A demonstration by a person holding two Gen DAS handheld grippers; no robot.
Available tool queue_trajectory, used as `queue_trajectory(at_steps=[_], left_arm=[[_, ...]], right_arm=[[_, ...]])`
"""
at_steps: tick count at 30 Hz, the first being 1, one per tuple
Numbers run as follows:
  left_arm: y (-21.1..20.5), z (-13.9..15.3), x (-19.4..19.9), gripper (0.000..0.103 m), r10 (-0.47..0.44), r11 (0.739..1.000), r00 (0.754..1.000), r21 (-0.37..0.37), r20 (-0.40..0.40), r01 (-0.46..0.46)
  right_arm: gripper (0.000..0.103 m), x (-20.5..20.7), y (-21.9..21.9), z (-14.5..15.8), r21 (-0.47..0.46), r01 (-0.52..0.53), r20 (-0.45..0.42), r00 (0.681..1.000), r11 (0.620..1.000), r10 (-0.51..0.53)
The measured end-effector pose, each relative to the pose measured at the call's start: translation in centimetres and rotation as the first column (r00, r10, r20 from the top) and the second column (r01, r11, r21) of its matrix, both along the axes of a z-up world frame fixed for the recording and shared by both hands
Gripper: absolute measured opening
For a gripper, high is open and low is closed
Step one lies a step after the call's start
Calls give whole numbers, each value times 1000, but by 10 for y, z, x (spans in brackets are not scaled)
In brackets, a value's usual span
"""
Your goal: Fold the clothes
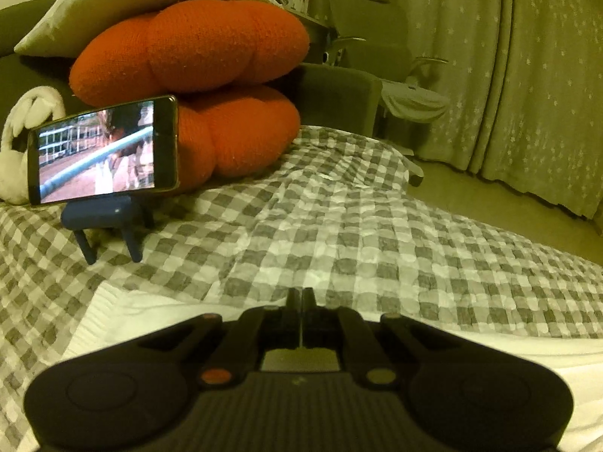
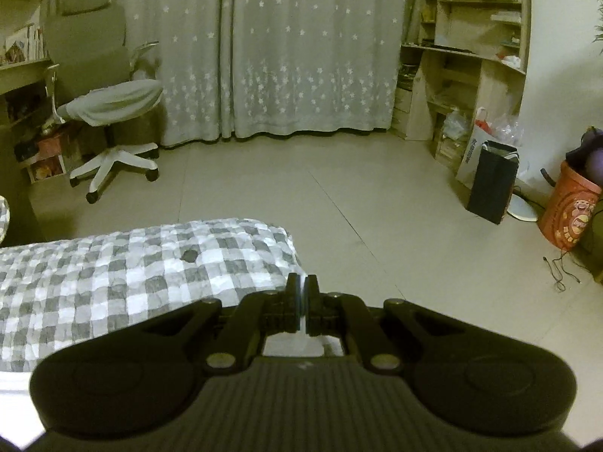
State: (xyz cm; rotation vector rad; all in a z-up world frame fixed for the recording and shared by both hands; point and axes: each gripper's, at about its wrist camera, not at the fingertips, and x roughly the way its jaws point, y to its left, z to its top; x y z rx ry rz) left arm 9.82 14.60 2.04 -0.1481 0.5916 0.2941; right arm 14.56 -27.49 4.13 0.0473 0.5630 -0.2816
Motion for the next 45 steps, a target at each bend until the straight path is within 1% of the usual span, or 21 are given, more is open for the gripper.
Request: queue_trajectory(at_steps=[4, 7, 10, 12, 16, 17, 18, 20, 23, 25, 27, 29, 31, 33, 35, 37, 38, 40, 41, 43, 45], left_arm=[[-3, -2, 3, 1, -12, 1000, 1000, 19, -8, 12], [1, 0, 3, 1, -16, 1000, 1000, -1, -2, 16], [13, 4, 0, 1, 5, 998, 1000, -56, 20, -4], [22, 8, -4, 1, 20, 996, 999, -92, 30, -17], [38, 19, -18, 3, 51, 990, 998, -131, 48, -44], [42, 21, -22, 4, 62, 989, 997, -135, 52, -54], [48, 24, -27, 4, 77, 988, 996, -140, 50, -70], [62, 27, -40, 4, 118, 982, 992, -155, 37, -111], [91, 29, -65, 4, 196, 957, 980, -222, 26, -186], [114, 29, -83, 4, 249, 927, 968, -293, 16, -234], [134, 29, -99, 4, 297, 895, 955, -349, 5, -276], [143, 29, -108, 4, 318, 892, 948, -337, -7, -302], [145, 28, -112, 4, 318, 901, 948, -304, -29, -311], [144, 26, -113, 4, 302, 908, 952, -287, -50, -304], [141, 23, -110, 4, 267, 917, 962, -291, -57, -272], [137, 20, -109, 6, 239, 928, 969, -280, -55, -245], [135, 19, -108, 8, 228, 933, 972, -274, -54, -234], [131, 15, -104, 13, 206, 943, 977, -255, -51, -212], [129, 13, -102, 20, 196, 948, 979, -245, -50, -202], [127, 11, -98, 27, 179, 957, 983, -224, -45, -184], [125, 10, -93, 30, 166, 964, 985, -203, -39, -171]], right_arm=[[2, 6, 1, -7, 4, -9, -38, 999, 1000, 9], [3, 6, 1, -12, 4, -19, -56, 998, 1000, 19], [6, 1, -1, -2, 13, -13, -14, 1000, 1000, 13], [13, -3, 0, 5, 6, -11, 12, 1000, 1000, 11], [14, -6, 14, 10, -57, -53, 12, 998, 997, 54], [20, -7, 15, 10, -71, -54, 12, 998, 996, 55], [33, -7, 15, 11, -78, -41, 18, 999, 996, 43], [45, -9, 15, 13, -82, -34, 30, 999, 996, 37], [45, -11, 20, 13, -114, -59, 33, 997, 992, 63], [45, -14, 23, 16, -153, -63, 40, 997, 986, 70], [45, -18, 22, 22, -152, -60, 57, 996, 987, 70], [45, -21, 21, 29, -126, -61, 80, 994, 990, 72], [45, -26, 26, 33, -132, -93, 93, 990, 987, 106], [45, -28, 38, 34, -129, -172, 88, 979, 977, 184], [45, -31, 56, 34, -115, -277, 68, 956, 954, 286], [45, -34, 77, 33, -105, -376, 44, 923, 921, 382], [45, -36, 90, 31, -102, -430, 30, 900, 897, 435], [45, -41, 118, 28, -92, -538, 2, 841, 838, 541], [45, -44, 132, 26, -85, -588, -12, 808, 805, 589], [45, -50, 162, 23, -77, -678, -37, 734, 731, 678], [45, -55, 190, 21, -77, -751, -61, 660, 655, 749]])
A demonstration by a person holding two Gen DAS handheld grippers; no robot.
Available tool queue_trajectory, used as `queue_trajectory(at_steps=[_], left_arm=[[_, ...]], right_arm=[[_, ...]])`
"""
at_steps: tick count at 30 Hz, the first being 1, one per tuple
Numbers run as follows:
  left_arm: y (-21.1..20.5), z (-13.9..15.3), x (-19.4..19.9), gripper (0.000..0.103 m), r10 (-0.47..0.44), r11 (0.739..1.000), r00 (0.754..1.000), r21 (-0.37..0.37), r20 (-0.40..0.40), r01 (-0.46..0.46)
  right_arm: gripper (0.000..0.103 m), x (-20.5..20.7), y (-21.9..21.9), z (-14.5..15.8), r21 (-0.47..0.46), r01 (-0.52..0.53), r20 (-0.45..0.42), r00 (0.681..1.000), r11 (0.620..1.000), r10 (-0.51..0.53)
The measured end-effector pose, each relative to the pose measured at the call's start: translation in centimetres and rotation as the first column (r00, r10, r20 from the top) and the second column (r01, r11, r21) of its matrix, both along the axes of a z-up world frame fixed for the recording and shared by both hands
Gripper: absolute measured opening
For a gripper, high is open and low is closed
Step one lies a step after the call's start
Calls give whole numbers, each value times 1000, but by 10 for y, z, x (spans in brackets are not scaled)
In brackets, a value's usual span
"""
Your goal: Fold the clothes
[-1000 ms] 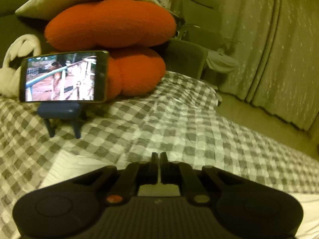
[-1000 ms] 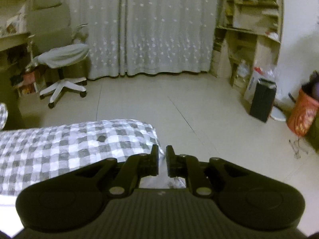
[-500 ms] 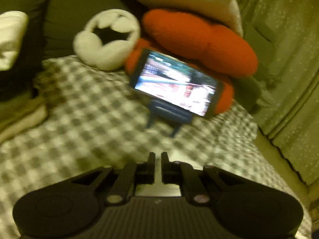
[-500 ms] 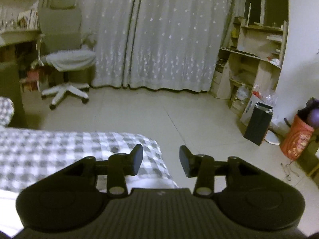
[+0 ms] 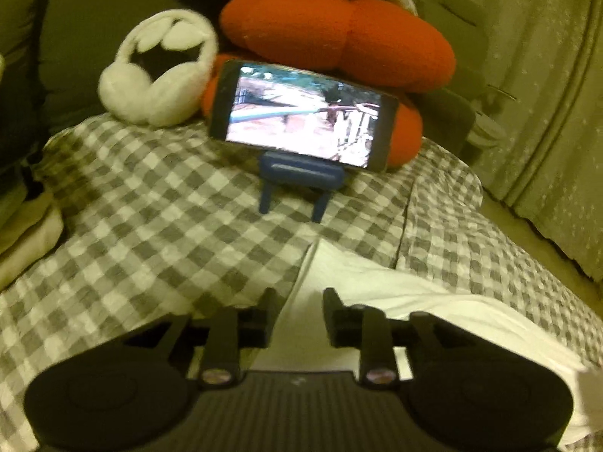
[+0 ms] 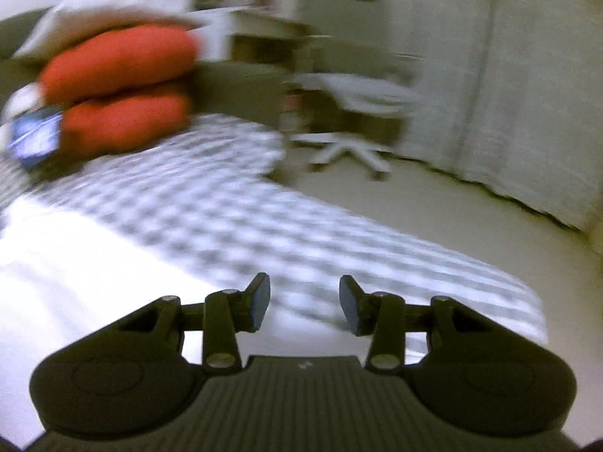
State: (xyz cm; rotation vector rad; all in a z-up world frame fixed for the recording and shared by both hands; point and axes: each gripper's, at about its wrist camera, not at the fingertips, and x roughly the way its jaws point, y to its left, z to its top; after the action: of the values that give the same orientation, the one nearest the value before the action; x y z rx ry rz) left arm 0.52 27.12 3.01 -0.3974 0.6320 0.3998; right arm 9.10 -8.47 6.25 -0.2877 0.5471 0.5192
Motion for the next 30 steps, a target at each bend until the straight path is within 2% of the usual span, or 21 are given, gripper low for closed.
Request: queue_trajectory(at_steps=[3, 9, 13, 16, 17, 19, 20, 24, 30], left_arm=[[0, -5, 10, 30, -16, 1000, 1000, 6, 4, 16], [0, -12, 27, 29, -39, 999, 999, -6, 18, 39], [-7, -18, 36, 13, -71, 997, 997, 17, 6, 71], [-8, -19, 38, 6, -80, 996, 997, 25, 7, 80], [-7, -18, 37, 5, -74, 997, 997, 24, 15, 73], [-3, -14, 33, 4, -47, 999, 998, 20, 42, 46], [0, -10, 29, 4, -27, 1000, 997, 17, 68, 26], [8, 6, 14, 4, 26, 1000, 983, 4, 181, -27], [8, -11, 29, 4, 28, 999, 994, 15, 106, -30]], right_arm=[[46, -6, 36, -3, -24, -123, -5, 992, 992, 123], [47, -2, 84, -6, 4, -263, -55, 963, 965, 263], [47, 3, 103, -14, 11, -305, -105, 947, 952, 304], [46, 6, 114, -27, 2, -347, -173, 924, 938, 342], [41, 5, 116, -28, -2, -356, -171, 921, 935, 350], [5, 3, 118, -26, -10, -370, -152, 919, 929, 364], [3, 3, 119, -23, -15, -362, -136, 924, 932, 357], [2, -7, 123, -10, -51, -335, -14, 942, 941, 335], [2, -5, 132, -33, -160, -297, 18, 953, 941, 303]])
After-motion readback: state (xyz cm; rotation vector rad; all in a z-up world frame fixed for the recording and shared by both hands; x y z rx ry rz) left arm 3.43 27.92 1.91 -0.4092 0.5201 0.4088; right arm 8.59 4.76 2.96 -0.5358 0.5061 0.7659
